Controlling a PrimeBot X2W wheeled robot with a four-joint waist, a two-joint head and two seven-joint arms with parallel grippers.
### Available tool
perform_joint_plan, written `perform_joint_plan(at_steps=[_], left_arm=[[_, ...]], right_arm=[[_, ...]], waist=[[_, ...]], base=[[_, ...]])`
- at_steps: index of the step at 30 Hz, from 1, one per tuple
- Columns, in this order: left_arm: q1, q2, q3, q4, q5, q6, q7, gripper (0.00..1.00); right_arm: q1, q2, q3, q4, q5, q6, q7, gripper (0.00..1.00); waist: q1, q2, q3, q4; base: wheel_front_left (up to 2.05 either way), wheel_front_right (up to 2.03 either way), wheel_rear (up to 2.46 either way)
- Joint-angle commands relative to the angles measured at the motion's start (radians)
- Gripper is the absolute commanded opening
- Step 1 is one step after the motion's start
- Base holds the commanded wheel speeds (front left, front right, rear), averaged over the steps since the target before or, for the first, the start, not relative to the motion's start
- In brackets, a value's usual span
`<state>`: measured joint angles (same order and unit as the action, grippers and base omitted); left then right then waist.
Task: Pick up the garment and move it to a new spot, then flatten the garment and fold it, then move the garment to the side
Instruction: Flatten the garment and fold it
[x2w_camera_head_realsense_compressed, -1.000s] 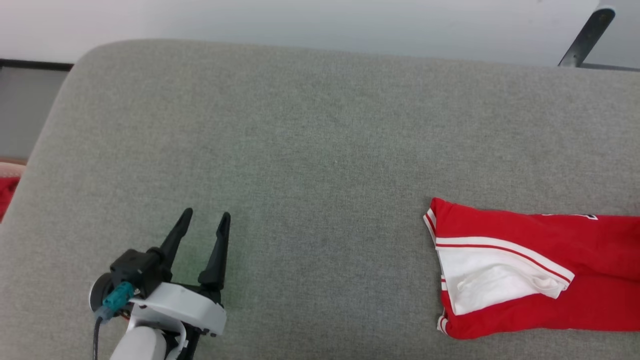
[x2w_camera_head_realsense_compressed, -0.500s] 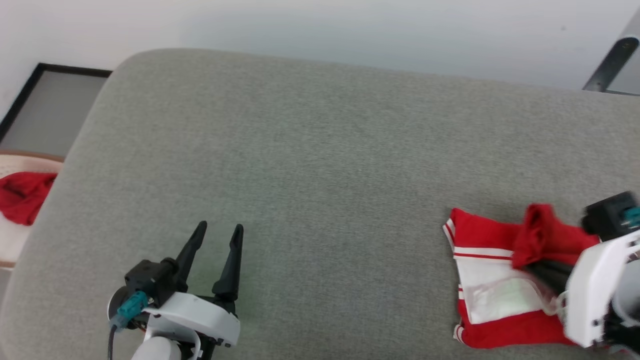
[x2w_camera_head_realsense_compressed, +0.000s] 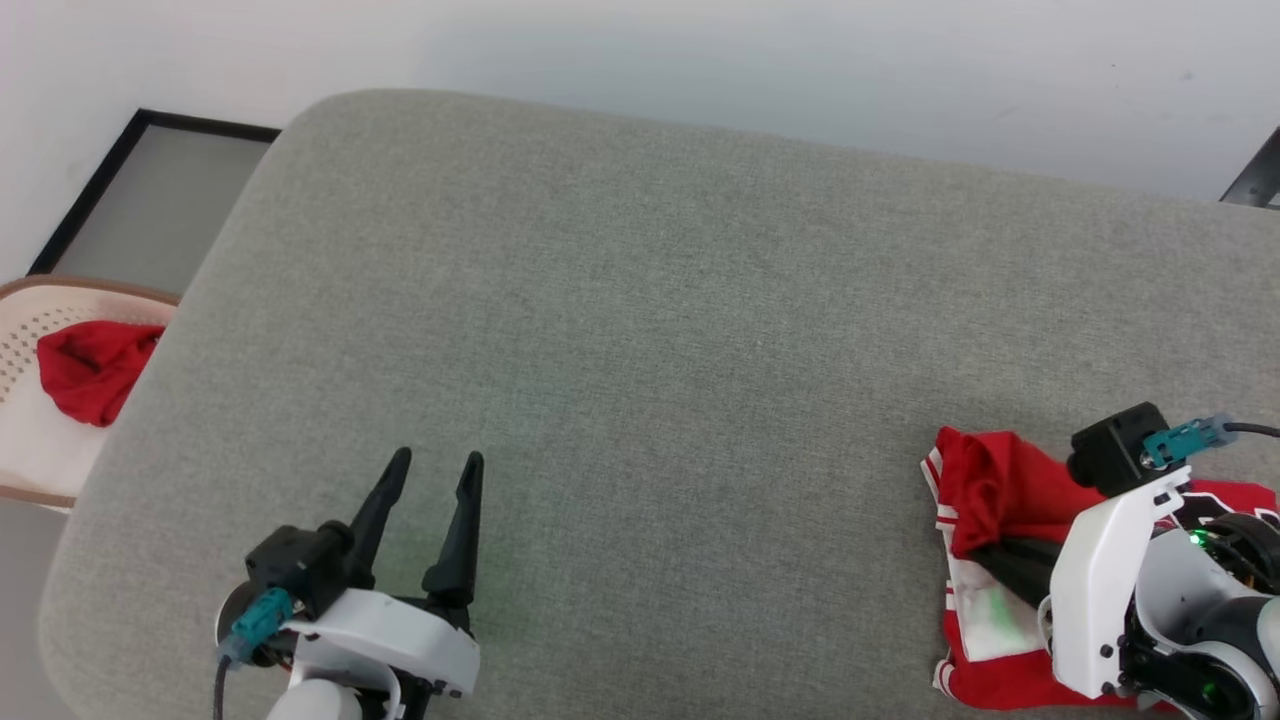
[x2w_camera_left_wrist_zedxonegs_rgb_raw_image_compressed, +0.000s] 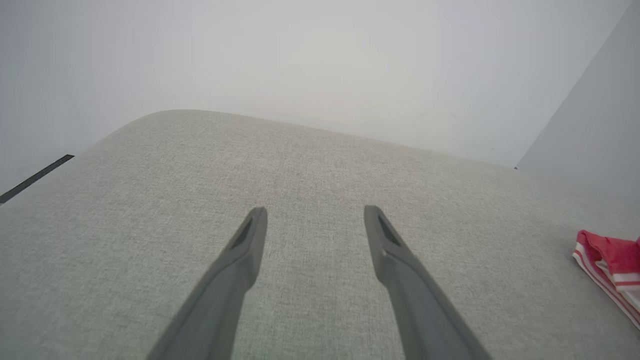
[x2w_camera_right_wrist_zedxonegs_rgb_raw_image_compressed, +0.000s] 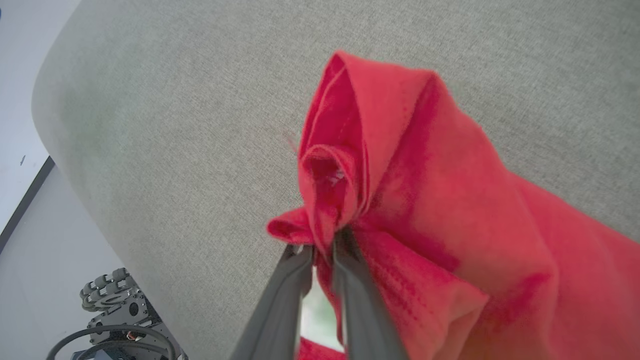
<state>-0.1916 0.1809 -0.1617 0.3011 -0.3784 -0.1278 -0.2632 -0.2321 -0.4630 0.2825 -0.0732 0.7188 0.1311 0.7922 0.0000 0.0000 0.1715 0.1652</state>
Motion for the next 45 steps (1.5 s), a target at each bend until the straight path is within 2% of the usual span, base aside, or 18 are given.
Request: perform_joint_plan(at_steps=[1,2,9,14,24,34,45], left_arm=[[0.013,-0.003,0.004,0.001,0.002,-0.004,-0.001,1.00],[0.012,-0.003,0.005,0.001,0.002,-0.004,-0.001,1.00],[0.008,0.009,0.000,-0.005,-0.004,-0.004,-0.001,1.00],[-0.001,0.021,-0.007,0.000,-0.008,-0.004,-0.001,1.00],[-0.014,0.032,-0.003,0.044,-0.007,-0.004,-0.001,1.00],[0.009,0.056,0.008,0.082,0.015,0.014,-0.001,1.00],[0.118,0.088,0.044,0.010,0.014,0.059,-0.001,1.00]], right_arm=[[-0.006,0.005,0.008,0.005,0.002,-0.001,-0.007,0.91],[-0.010,0.009,0.010,0.006,0.006,-0.001,-0.013,1.00],[-0.027,-0.006,-0.005,0.003,0.024,-0.001,-0.056,1.00],[-0.028,-0.027,-0.069,0.022,0.027,-0.001,-0.110,1.00],[0.008,-0.080,-0.212,0.156,-0.080,-0.001,-0.352,1.00],[0.073,-0.040,-0.277,0.242,-0.129,-0.001,-0.567,1.00],[0.191,-0.004,-0.344,0.171,-0.170,-0.001,-0.697,1.00]], waist=[[0.0000,0.0000,-0.003,-0.005],[0.0000,0.0000,-0.006,-0.010],[0.0000,0.0000,-0.027,-0.050],[0.0000,0.0000,-0.045,-0.085],[0.0000,0.0000,-0.079,-0.151],[0.0000,0.0000,-0.126,-0.194],[0.0000,0.0000,-0.175,-0.186]], base=[[0.00,0.00,0.00],[0.00,0.00,0.00],[0.00,0.00,0.00],[0.00,0.00,0.00],[0.00,0.00,0.00],[0.00,0.00,0.00],[0.00,0.00,0.00]])
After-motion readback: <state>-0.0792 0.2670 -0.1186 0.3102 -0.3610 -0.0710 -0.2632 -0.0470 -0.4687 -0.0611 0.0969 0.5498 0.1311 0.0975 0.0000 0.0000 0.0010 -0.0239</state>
